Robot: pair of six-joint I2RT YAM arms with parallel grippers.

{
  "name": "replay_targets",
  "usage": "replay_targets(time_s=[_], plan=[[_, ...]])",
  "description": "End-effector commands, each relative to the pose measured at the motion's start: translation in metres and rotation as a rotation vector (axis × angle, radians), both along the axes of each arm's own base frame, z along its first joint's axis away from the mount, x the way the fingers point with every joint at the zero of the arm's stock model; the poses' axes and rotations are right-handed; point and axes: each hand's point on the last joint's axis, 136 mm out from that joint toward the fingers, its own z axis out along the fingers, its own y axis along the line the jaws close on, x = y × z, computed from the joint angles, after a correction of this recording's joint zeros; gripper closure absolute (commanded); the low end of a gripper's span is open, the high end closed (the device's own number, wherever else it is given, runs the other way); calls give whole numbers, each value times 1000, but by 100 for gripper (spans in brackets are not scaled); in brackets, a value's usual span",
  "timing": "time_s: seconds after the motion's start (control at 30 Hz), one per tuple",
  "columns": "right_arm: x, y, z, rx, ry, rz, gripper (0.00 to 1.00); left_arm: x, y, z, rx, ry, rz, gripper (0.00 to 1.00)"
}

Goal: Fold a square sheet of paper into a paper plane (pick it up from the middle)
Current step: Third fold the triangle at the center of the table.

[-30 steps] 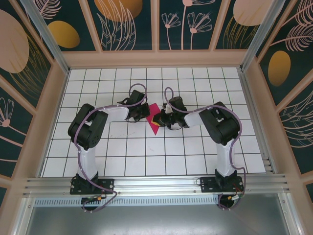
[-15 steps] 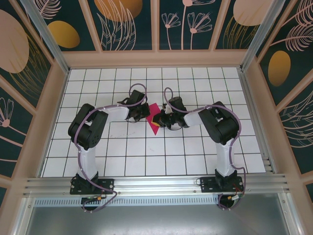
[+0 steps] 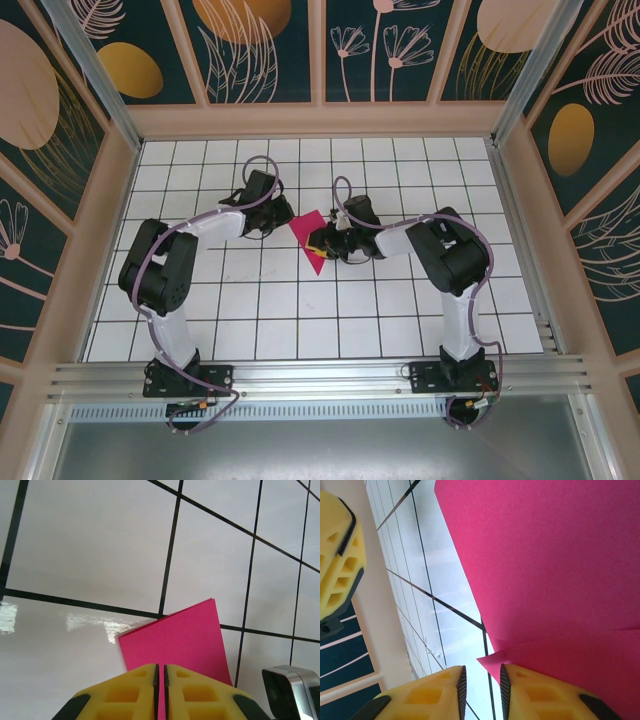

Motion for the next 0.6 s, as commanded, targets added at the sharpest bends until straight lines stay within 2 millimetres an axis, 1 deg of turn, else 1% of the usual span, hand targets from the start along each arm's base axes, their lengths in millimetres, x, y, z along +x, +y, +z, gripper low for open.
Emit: replay_targets(time_s=[0.0,0.1,0.13,0.3,0.4,0.5,0.57], plan=[[-7,-11,-29,-94,44,-20,70,-10,0,-3,-13,22,-6,84],[-8,-13,-31,-100,47,-23,69,-12,-3,-3,-32,24,-15,85],[-8,-13,-30,-101,48,-25,70,-12,-5,-3,-41,24,-22,85],[-9,-16,-34,-122,52,-28,87,-18,-16,3,-115,17,-61,89],[-9,-18,-36,-138,57,-31,95,-25,-23,5,-160,23,-88,93],[-10,-20,-39,-153,63,-31,99,-34,-34,5,-189,33,-121,97],[-11,-21,-42,-168,66,-30,100,-42,-41,3,-200,43,-142,99]])
